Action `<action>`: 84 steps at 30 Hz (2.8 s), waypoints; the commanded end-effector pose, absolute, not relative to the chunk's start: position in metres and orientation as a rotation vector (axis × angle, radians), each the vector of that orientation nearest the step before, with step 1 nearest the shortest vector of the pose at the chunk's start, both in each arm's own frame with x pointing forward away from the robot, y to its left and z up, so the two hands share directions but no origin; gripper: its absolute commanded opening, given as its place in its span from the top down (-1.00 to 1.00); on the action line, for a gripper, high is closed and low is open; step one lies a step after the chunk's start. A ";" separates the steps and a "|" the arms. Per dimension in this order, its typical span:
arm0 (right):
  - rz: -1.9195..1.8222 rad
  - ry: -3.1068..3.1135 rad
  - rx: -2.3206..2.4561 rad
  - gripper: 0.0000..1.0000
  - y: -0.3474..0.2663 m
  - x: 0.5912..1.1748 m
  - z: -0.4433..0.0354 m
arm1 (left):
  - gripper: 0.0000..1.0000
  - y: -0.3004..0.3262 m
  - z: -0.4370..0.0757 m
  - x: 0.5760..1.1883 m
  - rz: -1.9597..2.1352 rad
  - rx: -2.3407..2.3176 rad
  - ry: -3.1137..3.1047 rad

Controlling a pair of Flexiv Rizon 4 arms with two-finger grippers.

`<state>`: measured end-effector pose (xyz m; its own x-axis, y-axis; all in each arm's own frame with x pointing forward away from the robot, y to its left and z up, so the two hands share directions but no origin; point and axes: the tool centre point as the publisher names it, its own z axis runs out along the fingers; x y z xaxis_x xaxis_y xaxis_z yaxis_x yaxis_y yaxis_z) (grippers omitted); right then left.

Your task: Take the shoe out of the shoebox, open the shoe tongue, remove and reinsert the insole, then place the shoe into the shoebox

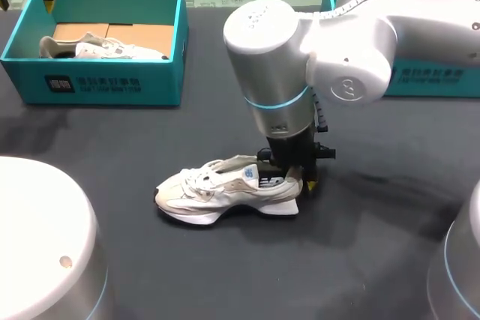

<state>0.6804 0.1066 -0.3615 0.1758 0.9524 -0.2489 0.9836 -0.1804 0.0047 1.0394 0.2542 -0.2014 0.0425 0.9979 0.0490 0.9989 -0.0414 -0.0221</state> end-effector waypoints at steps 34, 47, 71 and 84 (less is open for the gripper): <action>-0.206 1.506 2.575 -0.23 0.116 0.672 -0.326 | -1.00 0.254 -0.201 1.039 -0.033 -2.231 -2.139; -0.138 2.045 2.267 -1.00 0.119 0.674 -0.260 | -1.00 0.254 -0.201 1.039 -0.033 -2.231 -2.139; 0.189 2.785 1.477 -1.00 0.106 0.675 -0.227 | -1.00 0.254 -0.201 1.039 -0.033 -2.231 -2.139; 1.001 2.925 0.697 -1.00 0.070 0.679 -0.251 | -1.00 0.254 -0.201 1.039 -0.033 -2.231 -2.139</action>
